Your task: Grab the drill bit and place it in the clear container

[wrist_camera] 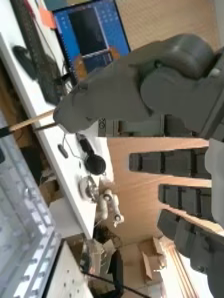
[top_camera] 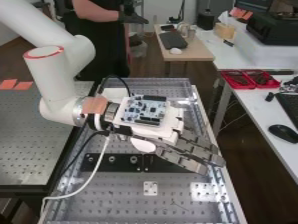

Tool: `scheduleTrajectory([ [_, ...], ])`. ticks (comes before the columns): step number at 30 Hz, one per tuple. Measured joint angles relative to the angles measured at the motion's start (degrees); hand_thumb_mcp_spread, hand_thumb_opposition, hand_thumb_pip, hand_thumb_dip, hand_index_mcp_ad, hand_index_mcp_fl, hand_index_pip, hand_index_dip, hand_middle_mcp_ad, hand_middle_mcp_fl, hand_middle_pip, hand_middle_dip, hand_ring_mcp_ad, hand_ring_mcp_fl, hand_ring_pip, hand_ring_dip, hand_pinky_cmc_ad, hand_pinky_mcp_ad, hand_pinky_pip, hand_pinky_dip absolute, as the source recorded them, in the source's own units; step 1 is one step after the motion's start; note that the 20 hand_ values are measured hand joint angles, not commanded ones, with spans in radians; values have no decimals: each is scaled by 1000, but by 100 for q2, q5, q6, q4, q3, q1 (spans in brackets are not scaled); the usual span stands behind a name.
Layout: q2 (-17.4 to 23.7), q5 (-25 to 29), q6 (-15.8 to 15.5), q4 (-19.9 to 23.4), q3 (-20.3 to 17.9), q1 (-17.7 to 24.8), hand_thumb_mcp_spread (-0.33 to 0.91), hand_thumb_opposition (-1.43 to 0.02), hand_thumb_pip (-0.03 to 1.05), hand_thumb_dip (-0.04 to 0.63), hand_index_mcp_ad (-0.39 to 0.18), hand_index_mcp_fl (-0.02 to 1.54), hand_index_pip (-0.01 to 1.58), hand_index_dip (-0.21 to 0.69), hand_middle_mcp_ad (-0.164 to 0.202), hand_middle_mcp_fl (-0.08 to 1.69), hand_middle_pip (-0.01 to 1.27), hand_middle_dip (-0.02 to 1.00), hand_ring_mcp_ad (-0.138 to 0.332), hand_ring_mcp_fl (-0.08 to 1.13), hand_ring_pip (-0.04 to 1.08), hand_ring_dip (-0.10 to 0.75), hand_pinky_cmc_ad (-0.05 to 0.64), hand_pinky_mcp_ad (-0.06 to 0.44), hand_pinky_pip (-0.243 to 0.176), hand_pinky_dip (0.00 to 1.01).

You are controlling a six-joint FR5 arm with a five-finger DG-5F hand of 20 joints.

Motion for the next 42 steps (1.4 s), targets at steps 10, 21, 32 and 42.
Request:
scheduleTrajectory([
  [10, 785, -43, -1, 446, -512, 159, 571, -1019, 539, 281, -103, 721, 1250, 75, 94, 394, 119, 202, 150, 49, 108, 7, 298, 154, -75, 188],
  [21, 1308, -478, -126, 675, -803, 577, 565, -1037, 543, 284, -105, 757, 1215, 75, 94, 394, 119, 206, 150, 45, 112, 7, 295, 154, -75, 188],
  [32, 1432, -790, -19, 591, -853, 1054, 567, -1049, 543, 284, -117, 791, 1201, 75, 91, 417, 119, 206, 150, 44, 113, 7, 295, 154, -75, 188],
  [42, 1265, -937, 142, 361, -844, 1433, 578, -1051, 543, 284, -126, 787, 1189, 75, 89, 414, 119, 206, 145, 44, 113, 7, 295, 154, -75, 188],
])
